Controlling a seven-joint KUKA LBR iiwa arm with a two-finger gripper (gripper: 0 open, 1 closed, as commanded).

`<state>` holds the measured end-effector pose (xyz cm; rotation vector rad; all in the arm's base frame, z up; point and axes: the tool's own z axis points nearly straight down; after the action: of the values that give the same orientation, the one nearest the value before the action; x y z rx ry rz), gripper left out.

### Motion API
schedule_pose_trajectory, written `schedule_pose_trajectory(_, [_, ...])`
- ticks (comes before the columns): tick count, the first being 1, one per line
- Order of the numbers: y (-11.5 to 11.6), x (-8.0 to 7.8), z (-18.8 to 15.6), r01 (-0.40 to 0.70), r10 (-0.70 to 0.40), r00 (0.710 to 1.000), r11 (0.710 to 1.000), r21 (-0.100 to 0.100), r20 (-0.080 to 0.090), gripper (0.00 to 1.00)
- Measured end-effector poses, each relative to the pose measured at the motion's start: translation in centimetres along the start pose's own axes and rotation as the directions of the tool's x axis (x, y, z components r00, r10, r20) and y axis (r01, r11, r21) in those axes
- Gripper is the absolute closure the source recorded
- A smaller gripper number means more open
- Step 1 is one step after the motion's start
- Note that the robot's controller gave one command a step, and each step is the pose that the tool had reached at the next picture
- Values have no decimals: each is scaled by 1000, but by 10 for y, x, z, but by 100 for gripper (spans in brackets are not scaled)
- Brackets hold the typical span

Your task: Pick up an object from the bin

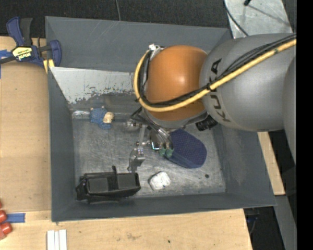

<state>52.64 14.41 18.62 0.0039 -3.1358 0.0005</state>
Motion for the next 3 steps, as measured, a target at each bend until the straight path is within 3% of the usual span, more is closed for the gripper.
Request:
schedule_pose_trajectory(1, [-1,-2,-4,-3,3,1000,1000,-1,8,100])
schedule_pose_trajectory(2, [-1,-2,-4,-3,3,1000,1000,-1,8,0])
schedule_pose_trajectory(3, [-95,29,27,13,-13,1000,1000,4,3,0])
